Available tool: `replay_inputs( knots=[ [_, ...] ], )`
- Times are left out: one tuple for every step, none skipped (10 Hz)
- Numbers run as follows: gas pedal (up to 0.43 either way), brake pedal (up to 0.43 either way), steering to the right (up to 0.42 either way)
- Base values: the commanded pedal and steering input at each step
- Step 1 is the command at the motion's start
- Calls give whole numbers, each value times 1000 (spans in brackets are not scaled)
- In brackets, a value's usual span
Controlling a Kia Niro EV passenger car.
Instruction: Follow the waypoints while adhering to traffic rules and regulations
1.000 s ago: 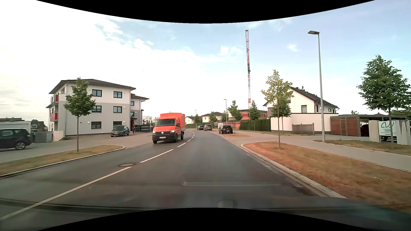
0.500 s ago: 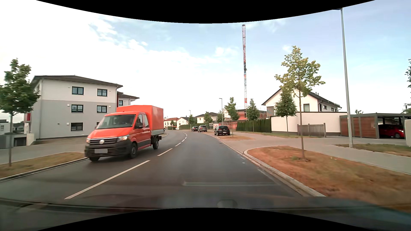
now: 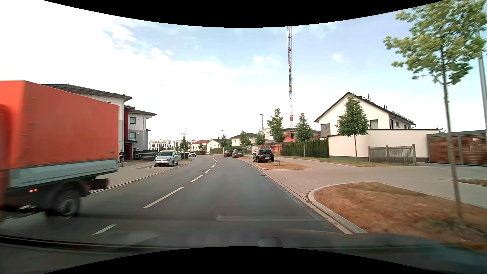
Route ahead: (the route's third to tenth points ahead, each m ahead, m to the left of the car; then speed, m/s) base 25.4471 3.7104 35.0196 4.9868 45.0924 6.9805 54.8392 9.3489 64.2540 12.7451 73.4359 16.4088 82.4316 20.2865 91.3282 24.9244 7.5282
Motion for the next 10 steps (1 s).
replay_inputs(
  knots=[
    [169,0,-7],
    [157,0,-8],
    [157,0,-9],
    [157,0,-10],
    [157,0,-12],
    [169,0,-15],
    [169,0,-19],
    [169,0,-23],
    [169,0,-26],
    [169,0,-29]
  ],
)
